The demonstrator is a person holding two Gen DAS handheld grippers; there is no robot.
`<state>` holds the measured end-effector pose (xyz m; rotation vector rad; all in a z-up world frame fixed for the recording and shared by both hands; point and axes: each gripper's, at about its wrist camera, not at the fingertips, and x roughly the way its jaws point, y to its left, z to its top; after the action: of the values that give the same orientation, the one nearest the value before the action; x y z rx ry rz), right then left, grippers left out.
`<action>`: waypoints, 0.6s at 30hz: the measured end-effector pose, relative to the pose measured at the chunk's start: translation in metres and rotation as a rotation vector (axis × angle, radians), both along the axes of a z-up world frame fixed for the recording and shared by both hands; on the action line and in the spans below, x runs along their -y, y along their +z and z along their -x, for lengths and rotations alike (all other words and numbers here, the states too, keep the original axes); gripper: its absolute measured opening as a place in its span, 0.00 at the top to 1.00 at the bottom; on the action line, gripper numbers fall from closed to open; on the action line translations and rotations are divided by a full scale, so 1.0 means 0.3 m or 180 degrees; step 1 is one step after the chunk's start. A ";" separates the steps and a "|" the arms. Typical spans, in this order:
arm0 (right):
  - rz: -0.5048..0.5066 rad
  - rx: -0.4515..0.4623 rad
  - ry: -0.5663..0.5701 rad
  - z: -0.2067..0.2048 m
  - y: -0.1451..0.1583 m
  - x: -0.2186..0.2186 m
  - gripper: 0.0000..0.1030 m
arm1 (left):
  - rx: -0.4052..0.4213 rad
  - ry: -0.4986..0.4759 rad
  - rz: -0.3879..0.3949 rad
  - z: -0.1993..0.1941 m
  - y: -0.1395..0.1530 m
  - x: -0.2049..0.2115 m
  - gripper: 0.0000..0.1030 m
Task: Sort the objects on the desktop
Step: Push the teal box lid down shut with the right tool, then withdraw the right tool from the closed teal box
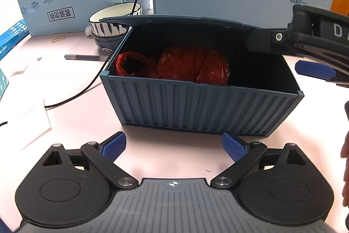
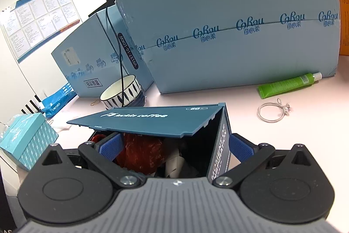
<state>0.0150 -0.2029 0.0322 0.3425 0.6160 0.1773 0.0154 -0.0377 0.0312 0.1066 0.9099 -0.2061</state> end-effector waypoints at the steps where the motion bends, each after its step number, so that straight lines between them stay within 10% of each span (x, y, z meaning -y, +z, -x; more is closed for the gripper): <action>1: -0.0003 -0.0016 0.0009 0.003 -0.005 -0.001 0.00 | -0.0018 0.0005 -0.0012 -0.002 -0.005 0.002 0.08; 18: -0.0175 -0.0222 0.0088 0.100 -0.072 0.011 0.00 | -0.0398 0.0057 0.0001 -0.026 -0.078 0.004 0.08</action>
<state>-0.0151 -0.2064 0.0106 0.3946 0.6859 0.2096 0.0231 -0.0389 0.0077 0.0859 1.0350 -0.1980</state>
